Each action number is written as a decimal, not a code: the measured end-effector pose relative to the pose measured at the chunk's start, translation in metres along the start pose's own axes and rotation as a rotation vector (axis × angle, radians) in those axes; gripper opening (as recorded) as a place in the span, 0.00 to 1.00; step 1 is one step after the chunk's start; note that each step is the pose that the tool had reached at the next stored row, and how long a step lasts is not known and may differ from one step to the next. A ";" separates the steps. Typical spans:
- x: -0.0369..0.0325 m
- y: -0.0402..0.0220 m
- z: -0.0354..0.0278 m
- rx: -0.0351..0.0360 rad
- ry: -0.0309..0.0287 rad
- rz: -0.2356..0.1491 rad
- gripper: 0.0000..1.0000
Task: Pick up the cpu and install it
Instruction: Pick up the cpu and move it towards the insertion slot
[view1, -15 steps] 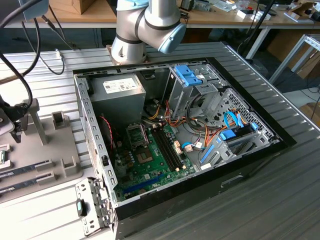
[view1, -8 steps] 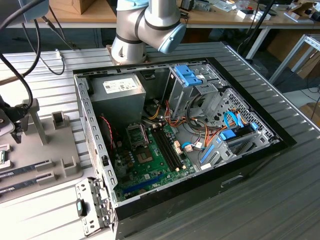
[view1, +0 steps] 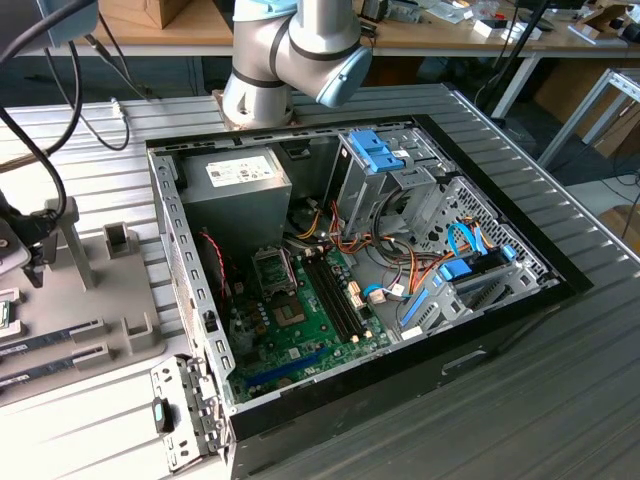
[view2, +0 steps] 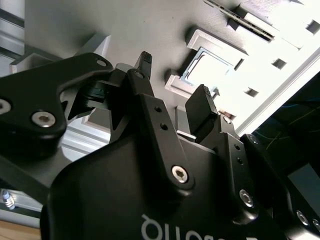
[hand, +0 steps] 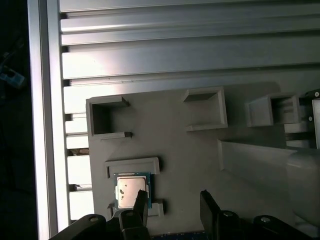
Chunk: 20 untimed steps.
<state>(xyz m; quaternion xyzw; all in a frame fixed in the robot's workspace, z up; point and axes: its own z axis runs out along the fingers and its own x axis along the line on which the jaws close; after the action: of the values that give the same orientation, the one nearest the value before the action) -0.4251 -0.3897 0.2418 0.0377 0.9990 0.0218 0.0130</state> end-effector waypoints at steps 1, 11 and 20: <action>0.0000 0.0000 0.0002 0.0000 0.0000 0.000 0.54; 0.0001 -0.0001 0.0027 0.0000 0.0000 0.000 0.54; 0.0001 -0.0002 0.0051 0.0000 -0.0001 0.000 0.54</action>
<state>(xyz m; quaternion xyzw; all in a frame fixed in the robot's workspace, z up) -0.4251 -0.3897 0.2366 0.0376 0.9990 0.0218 0.0131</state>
